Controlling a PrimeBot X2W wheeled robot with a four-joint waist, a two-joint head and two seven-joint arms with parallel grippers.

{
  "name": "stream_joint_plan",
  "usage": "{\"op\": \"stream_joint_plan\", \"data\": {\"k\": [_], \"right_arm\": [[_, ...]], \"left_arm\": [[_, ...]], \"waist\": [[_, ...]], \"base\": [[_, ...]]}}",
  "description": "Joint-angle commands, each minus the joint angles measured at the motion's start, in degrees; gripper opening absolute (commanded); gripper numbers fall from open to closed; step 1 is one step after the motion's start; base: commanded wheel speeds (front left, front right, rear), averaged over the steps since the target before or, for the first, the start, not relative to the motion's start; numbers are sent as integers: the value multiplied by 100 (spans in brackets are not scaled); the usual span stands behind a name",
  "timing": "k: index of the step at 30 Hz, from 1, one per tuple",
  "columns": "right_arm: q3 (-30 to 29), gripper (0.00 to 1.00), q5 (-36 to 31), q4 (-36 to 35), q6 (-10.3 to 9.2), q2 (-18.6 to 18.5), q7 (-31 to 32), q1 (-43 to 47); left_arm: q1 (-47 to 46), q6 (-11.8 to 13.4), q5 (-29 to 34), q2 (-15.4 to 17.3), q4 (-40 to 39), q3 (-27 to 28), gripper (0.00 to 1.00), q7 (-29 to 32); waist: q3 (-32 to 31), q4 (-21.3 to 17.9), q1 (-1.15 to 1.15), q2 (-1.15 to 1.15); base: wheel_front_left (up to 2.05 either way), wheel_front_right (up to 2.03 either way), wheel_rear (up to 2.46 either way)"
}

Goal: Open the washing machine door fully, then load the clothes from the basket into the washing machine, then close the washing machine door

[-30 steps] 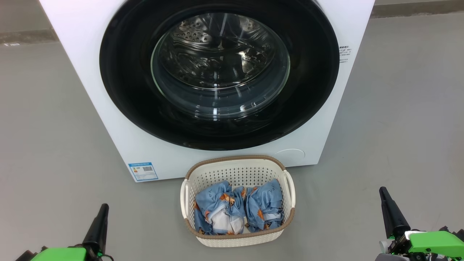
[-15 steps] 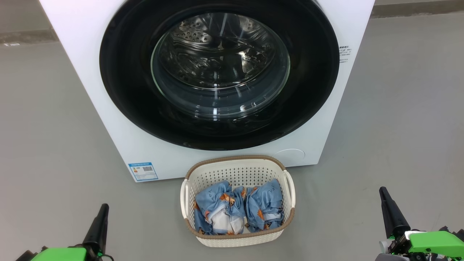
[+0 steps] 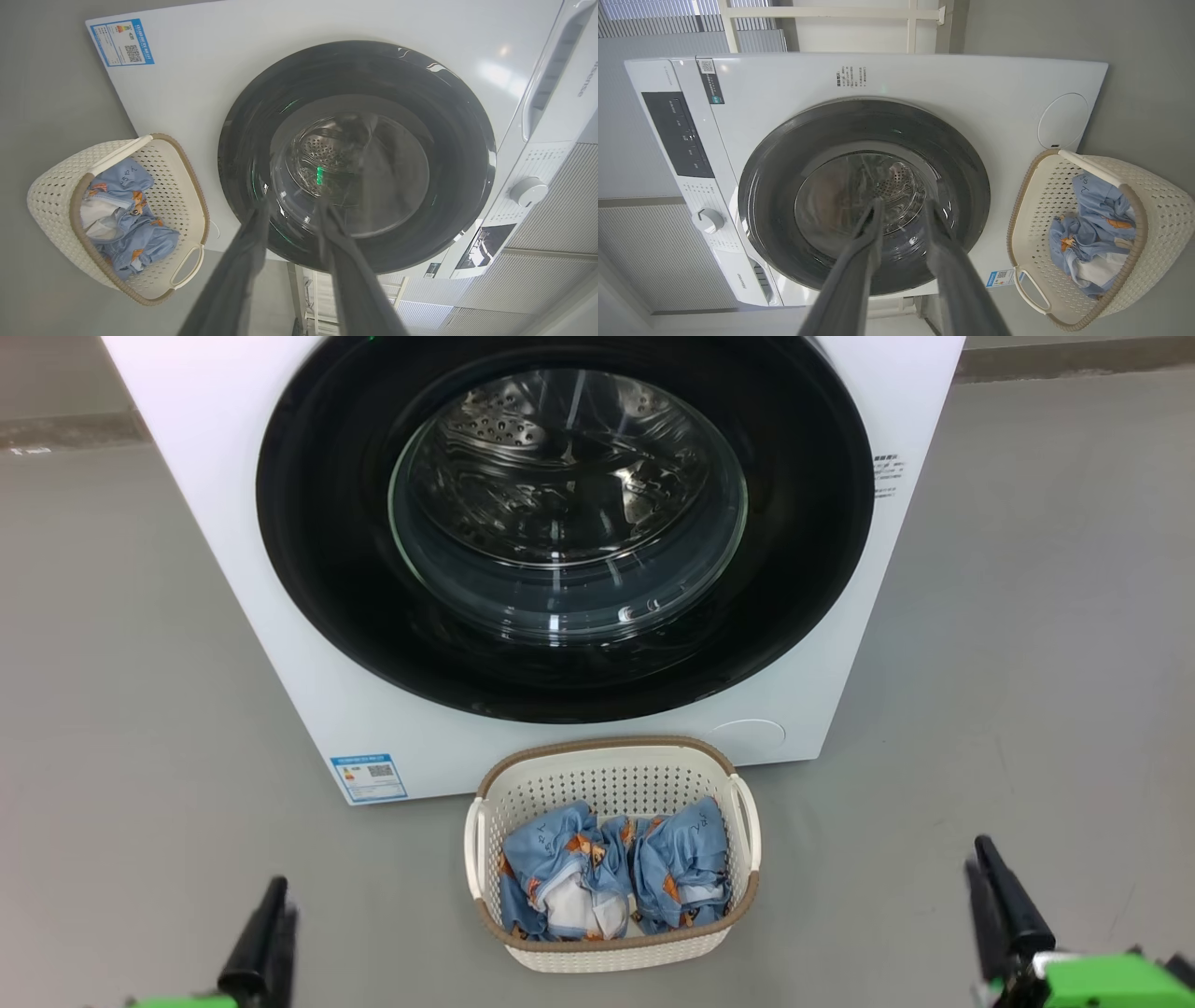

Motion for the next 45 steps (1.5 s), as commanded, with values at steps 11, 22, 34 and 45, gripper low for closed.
{"op": "stream_joint_plan", "data": {"k": [11,22,34,45], "right_arm": [[106,100,-172,0,1,-29,-165,35],[298,100,-891,6,2,-144,-352,-17],[495,100,-1749,45,2,-253,-553,-76],[640,100,-2497,92,3,-356,-720,-88]], "left_arm": [[70,-2,215,43,-122,-86,100,-169],[88,-3,965,101,-267,-107,100,-355],[140,-5,1959,132,-366,-203,100,-557],[167,-6,2719,171,-438,-240,100,-726]], "waist": [[-4,20,3,0],[1,33,0,0],[-9,60,0,0],[-14,83,0,0]], "base": [[0,0,0],[0,0,0],[0,0,0],[0,0,0]]}}
